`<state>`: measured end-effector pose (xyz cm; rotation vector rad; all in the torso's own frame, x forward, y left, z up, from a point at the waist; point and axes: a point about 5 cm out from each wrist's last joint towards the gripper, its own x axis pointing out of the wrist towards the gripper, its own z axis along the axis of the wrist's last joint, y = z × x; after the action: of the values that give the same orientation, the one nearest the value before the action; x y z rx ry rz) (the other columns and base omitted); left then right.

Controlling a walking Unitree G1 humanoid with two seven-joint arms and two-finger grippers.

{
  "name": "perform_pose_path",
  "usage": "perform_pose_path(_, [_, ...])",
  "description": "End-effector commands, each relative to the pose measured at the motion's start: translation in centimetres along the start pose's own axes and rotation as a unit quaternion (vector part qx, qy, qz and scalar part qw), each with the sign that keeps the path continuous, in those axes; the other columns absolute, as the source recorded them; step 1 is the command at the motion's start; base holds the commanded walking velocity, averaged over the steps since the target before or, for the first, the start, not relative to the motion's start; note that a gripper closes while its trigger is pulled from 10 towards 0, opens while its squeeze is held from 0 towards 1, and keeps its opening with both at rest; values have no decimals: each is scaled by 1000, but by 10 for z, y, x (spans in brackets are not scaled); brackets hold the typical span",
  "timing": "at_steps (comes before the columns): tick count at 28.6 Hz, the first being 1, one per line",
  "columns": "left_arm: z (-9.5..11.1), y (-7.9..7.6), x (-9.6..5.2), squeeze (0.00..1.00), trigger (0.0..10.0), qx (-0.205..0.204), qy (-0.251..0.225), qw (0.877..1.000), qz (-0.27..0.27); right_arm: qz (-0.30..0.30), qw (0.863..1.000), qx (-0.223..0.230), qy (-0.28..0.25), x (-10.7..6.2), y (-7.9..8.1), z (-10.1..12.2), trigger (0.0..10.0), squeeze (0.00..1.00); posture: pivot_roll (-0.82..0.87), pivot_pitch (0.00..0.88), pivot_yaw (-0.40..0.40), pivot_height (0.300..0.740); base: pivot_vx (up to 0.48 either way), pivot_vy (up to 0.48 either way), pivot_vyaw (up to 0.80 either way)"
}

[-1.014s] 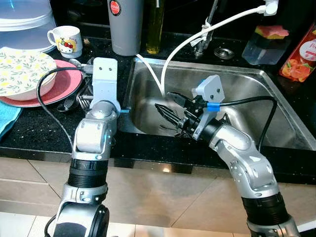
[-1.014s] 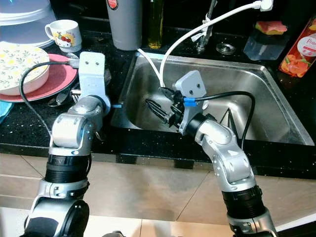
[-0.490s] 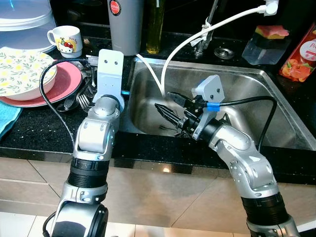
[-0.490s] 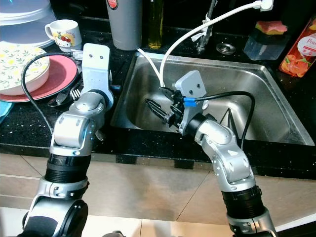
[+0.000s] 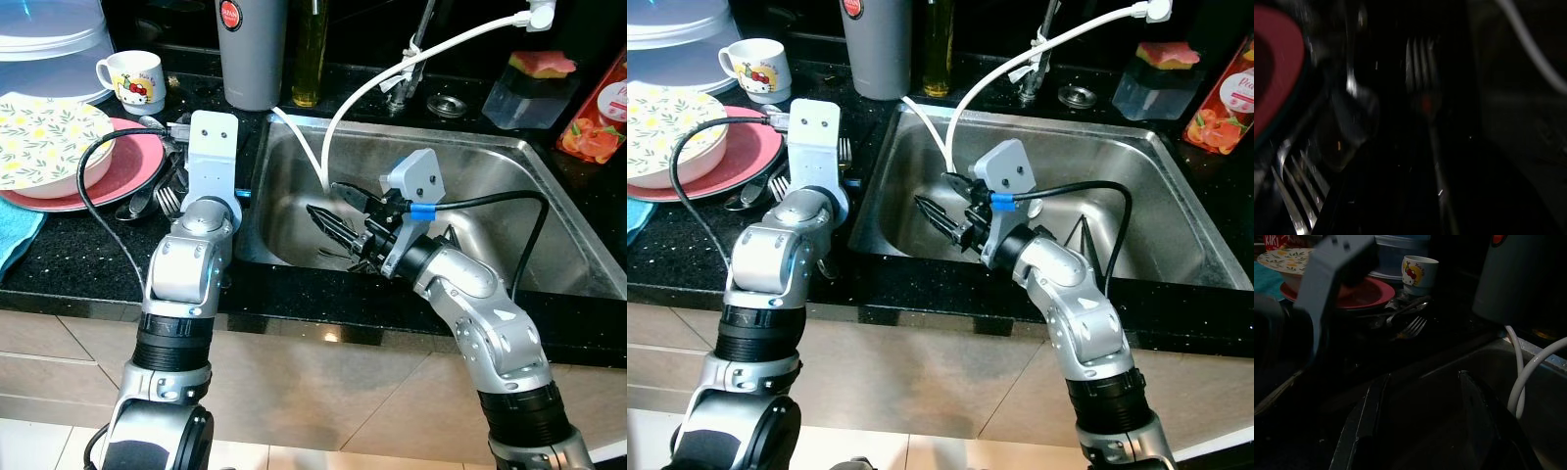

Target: Kitchen organization

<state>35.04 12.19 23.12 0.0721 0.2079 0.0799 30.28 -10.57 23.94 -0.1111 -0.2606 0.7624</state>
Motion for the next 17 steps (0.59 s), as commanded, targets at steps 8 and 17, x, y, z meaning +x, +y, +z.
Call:
perform_pose_path(8, [-15, -4, 2, 0, 0, -5, 36, 999, -11, 3, 1000, -8, -6, 0, 1, 4, 10000, 0, 231, 52, -49, 740, 0, 0, 0])
perform_pose_path(17, [3, -7, -1, 0, 0, -8, -22, 999, -29, 1, 1000, -6, -6, 0, 2, 4, 10000, 0, 229, 62, -48, 740, 0, 0, 0])
